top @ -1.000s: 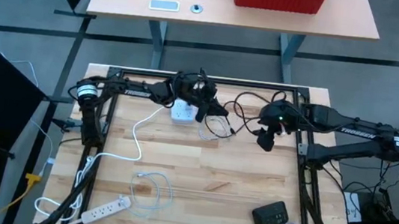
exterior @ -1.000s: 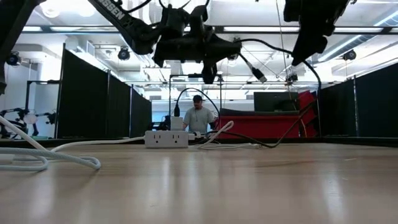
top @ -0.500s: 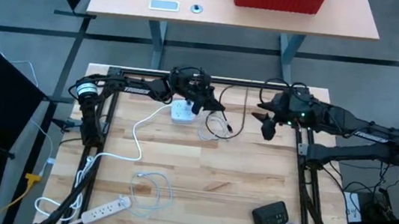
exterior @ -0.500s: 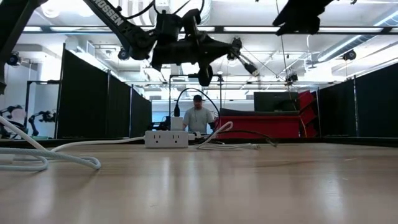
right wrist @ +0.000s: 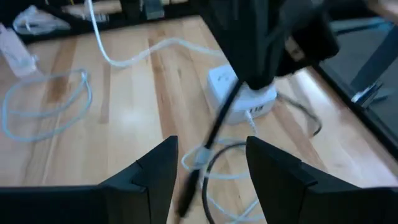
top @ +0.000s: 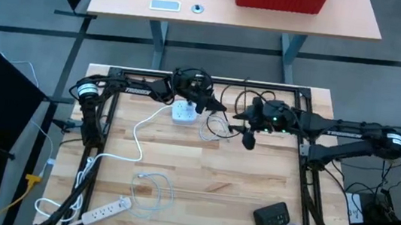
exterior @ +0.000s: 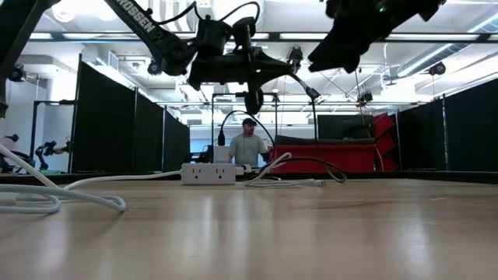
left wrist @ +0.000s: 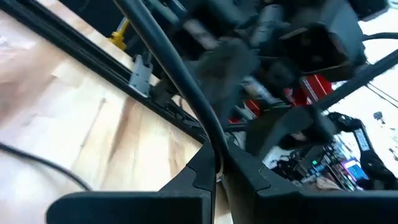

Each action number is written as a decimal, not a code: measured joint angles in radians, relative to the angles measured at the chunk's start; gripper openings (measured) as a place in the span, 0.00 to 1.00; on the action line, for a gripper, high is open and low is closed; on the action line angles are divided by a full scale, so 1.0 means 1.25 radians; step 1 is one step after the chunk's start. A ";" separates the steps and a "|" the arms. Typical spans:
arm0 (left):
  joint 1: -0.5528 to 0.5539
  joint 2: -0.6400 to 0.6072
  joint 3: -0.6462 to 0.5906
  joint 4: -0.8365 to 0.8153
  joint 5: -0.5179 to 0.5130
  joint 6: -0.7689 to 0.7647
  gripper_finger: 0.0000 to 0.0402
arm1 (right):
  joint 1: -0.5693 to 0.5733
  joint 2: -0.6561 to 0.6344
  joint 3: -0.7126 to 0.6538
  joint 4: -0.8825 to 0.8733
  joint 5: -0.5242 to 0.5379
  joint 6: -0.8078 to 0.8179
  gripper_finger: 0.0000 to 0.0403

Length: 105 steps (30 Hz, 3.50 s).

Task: Insert USB
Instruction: Insert the black USB cable into the top white outlet extension

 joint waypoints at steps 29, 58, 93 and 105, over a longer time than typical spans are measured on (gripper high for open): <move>-0.036 -0.013 0.003 0.053 0.009 0.016 0.02 | 0.039 0.042 -0.015 0.011 -0.006 -0.152 0.24; -0.036 -0.013 0.001 0.043 -0.012 0.029 0.02 | 0.053 0.015 -0.014 0.071 -0.089 -0.112 0.13; -0.071 -0.030 0.016 0.003 -0.105 0.297 0.02 | 0.042 -0.007 0.008 -0.068 0.058 0.085 0.30; -0.073 -0.039 0.016 0.001 -0.112 0.321 0.02 | 0.042 0.014 0.038 -0.087 0.058 0.102 0.08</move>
